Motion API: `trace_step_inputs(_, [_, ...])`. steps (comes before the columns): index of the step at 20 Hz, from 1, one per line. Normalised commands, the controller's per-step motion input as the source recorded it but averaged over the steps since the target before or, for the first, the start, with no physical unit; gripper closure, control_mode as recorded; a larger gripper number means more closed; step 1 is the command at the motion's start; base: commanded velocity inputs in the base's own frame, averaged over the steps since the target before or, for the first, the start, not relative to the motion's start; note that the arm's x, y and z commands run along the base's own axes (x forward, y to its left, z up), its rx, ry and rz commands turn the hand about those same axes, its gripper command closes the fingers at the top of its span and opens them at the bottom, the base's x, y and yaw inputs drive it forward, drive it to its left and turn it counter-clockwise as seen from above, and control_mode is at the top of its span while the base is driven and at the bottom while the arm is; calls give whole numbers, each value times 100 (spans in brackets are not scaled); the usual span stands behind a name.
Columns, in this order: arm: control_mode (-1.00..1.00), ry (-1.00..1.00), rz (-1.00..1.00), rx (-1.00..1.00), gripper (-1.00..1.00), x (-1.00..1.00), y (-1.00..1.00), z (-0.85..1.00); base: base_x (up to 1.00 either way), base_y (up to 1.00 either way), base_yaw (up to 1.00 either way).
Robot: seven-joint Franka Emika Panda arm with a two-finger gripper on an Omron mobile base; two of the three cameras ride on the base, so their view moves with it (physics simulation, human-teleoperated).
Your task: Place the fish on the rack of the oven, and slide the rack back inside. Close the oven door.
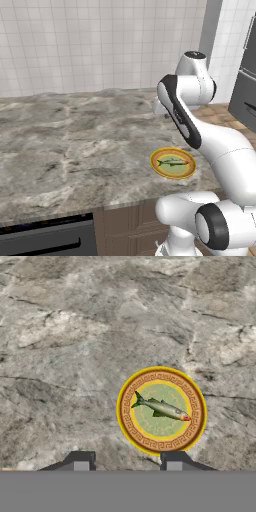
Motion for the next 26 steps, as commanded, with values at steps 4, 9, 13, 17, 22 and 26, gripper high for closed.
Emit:
trace_step_inputs(4, [-100, -1, 0, 0, -100, -10, 2, -8, 0, 0, 0])
trace_step_inputs(9, [-100, 4, 10, 0, -100, -12, -6, -38, 0, 0, 0])
trace_step_inputs(13, [-100, 1, 7, 0, -100, 0, -7, -16, 0, 0, 0])
trace_step_inputs(17, [-100, 0, 3, -1, -100, -24, -26, -20, 0, 0, 0])
trace_step_inputs(22, [-100, 0, 0, -4, -100, -9, -32, -17, 0, 0, 0])
trace_step_inputs(26, [-100, 0, 12, -1, -100, -4, -47, -31, 0, 0, 0])
